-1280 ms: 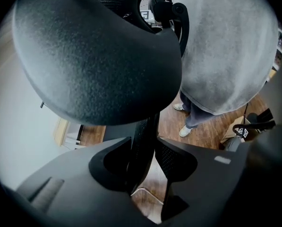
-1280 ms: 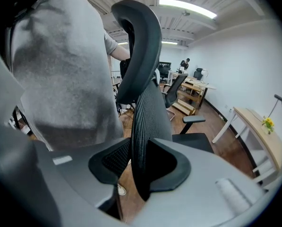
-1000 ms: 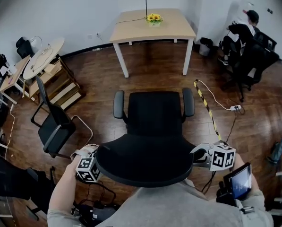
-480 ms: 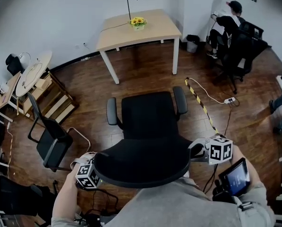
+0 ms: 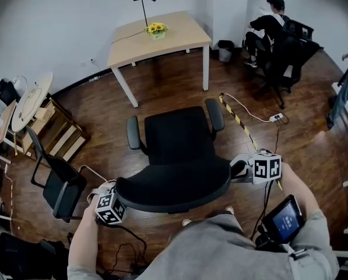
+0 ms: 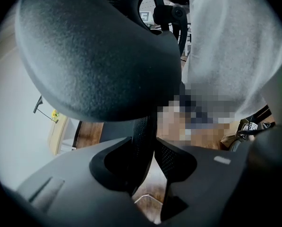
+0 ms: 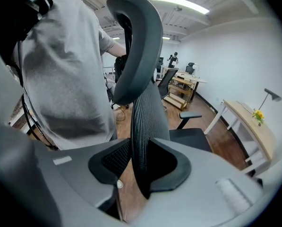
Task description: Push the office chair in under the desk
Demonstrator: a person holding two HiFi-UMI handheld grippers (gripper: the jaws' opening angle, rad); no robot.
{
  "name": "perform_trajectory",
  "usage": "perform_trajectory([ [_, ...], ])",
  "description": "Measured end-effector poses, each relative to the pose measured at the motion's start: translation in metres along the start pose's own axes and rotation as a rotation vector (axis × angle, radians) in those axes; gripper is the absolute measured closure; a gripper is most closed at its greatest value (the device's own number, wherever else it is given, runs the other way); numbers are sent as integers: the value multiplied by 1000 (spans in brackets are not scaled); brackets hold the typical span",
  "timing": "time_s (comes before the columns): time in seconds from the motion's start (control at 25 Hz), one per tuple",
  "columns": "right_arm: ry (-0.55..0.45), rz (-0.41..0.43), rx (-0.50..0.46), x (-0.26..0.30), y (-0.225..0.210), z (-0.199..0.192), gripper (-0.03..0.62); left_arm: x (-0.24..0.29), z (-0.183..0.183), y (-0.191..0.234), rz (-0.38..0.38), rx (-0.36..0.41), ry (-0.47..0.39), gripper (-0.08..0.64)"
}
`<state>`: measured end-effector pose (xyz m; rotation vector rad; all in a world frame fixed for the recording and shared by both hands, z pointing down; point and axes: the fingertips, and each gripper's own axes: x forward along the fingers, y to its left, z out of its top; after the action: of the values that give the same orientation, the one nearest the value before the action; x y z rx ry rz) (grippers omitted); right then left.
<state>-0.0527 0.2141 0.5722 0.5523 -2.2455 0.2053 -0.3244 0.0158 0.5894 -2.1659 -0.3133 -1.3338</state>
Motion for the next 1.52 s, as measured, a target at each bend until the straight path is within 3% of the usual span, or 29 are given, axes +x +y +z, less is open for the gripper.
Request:
perform_trajectory([
  [0.56,17,23,16,-6,-56,-11,460,24,-2,49,-21,-10,2,414],
  [0.76,8,44,1,-11,-95,-21,459,42,0,85,-25,-26,8,413],
  [1.52,-30,-13,-65,-15,-195,-35,466,79,-10,174,-20,-71,72,405],
])
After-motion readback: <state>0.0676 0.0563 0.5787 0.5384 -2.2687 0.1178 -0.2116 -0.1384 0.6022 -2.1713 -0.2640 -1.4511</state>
